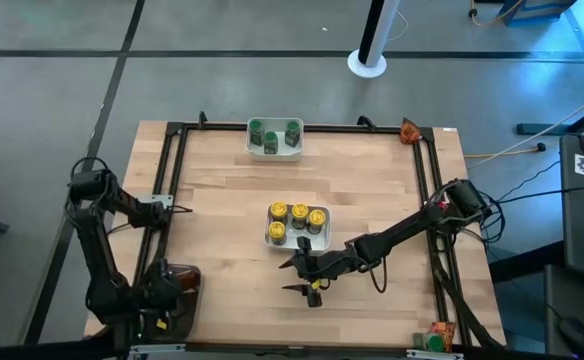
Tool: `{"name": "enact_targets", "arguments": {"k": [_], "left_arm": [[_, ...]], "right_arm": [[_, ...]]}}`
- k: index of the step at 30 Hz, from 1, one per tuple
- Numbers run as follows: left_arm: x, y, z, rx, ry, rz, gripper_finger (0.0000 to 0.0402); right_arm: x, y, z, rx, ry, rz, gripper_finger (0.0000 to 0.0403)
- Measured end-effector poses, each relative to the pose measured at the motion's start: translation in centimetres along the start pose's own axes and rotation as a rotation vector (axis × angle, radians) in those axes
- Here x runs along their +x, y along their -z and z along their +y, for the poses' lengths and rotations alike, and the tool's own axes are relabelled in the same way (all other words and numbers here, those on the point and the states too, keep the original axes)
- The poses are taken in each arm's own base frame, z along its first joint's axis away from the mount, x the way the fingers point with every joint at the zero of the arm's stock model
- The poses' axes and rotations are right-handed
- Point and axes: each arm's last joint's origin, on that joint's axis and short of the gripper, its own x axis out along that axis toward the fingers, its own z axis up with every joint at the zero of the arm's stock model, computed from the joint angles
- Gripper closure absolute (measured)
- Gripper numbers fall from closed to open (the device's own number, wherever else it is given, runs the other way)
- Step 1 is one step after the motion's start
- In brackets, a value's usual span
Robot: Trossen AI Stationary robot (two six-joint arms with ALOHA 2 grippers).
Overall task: Sort spices by type
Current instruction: Put the middle right orange seasoning pack into the black bin, then put the top orange seasoning pack into the black bin
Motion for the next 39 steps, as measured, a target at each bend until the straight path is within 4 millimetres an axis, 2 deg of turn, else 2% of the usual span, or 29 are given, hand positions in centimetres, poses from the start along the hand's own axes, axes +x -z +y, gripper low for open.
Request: {"name": "enact_targets", "arguments": {"k": [4,8,14,17,22,29,39], "left_arm": [[-0.7,-0.5,0.3,-0.029,0.022,0.008,0.0291],[-2.2,-1.7,0.7,-0.049,0.083,0.037,0.0253],[-4.8,-4.6,2.2,-0.146,0.197,0.039,0.0234],[-5.2,-6.1,2.9,-0.172,0.227,0.025,0.0233],[-4.9,-8.9,3.4,-0.128,0.245,-0.071,0.0233],[-3.1,-12.9,3.4,-0.038,0.215,-0.225,0.0233],[-1.2,-16.9,4.5,0.010,0.137,-0.333,0.0233]], "right_arm": [[0.0,0.0,0.0,-0.001,0.000,0.000,0.0145],[0.0,0.0,0.0,-0.001,0.000,0.000,0.0145],[0.0,0.0,0.0,-0.002,0.000,0.000,0.0145],[0.0,0.0,0.0,-0.002,0.000,0.000,0.0146],[0.0,0.0,0.0,-0.003,0.000,0.000,0.0145],[0.0,0.0,0.0,-0.003,0.000,0.000,0.0145],[0.0,0.0,0.0,-0.003,0.000,0.001,0.0146]]}}
